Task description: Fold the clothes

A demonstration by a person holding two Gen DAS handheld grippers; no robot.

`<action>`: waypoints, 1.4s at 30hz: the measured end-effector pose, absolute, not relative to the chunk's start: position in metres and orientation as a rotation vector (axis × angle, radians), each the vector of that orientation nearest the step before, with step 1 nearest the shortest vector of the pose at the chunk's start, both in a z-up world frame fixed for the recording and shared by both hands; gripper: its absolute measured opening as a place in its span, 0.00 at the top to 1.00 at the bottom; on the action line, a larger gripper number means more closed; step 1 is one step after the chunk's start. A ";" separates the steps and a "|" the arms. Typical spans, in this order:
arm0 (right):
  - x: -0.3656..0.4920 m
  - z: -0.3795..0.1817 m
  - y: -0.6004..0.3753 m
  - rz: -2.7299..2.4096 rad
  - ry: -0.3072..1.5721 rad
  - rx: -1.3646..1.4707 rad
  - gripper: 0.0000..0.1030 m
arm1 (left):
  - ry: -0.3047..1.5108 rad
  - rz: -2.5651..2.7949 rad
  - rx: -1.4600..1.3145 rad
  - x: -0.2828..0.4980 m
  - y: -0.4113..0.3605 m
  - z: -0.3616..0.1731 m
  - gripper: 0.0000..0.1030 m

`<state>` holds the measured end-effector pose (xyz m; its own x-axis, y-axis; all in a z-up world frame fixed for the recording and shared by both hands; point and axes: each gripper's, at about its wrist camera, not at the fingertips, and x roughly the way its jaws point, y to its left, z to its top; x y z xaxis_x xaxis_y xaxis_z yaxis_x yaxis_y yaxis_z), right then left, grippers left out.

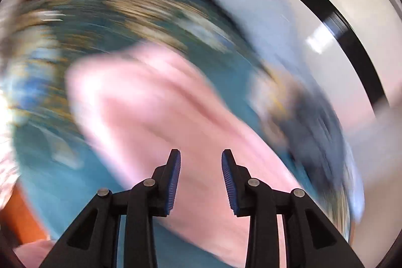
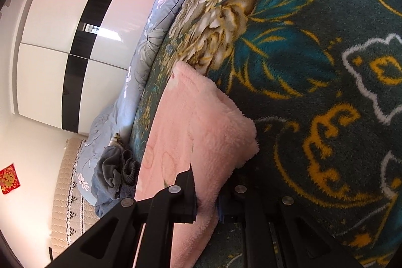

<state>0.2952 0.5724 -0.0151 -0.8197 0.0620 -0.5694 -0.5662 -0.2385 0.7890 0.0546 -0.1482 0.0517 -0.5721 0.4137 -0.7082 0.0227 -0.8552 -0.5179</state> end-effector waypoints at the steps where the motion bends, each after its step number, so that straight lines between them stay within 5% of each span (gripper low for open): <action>1: 0.296 -0.015 0.573 2.107 1.617 -0.603 0.87 | -0.648 2.428 -1.311 0.061 -0.114 0.049 0.67; 9: 0.295 -0.018 0.573 2.124 1.643 -0.600 0.87 | -0.250 2.035 -1.221 0.159 0.092 0.019 0.67; 15: 0.294 -0.011 0.570 2.164 1.600 -0.602 0.87 | -0.046 2.084 -1.161 0.189 0.109 0.006 0.67; 28: 0.252 0.090 0.483 2.426 0.996 -0.581 0.87 | -0.409 2.019 -1.113 0.162 0.039 0.015 0.67; 36: 0.178 0.151 0.328 2.815 0.476 -0.627 0.87 | -0.649 2.124 -0.991 0.153 -0.040 0.031 0.67; 42: 0.132 0.079 0.207 2.977 0.112 -1.156 0.87 | -0.783 2.131 -1.002 0.146 -0.066 0.017 0.67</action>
<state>0.1320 0.2074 0.0785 -0.7370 -0.0753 -0.6717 0.0245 -0.9961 0.0848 0.1463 -0.0657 0.0169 -0.4985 0.7543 -0.4272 -0.2983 -0.6120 -0.7325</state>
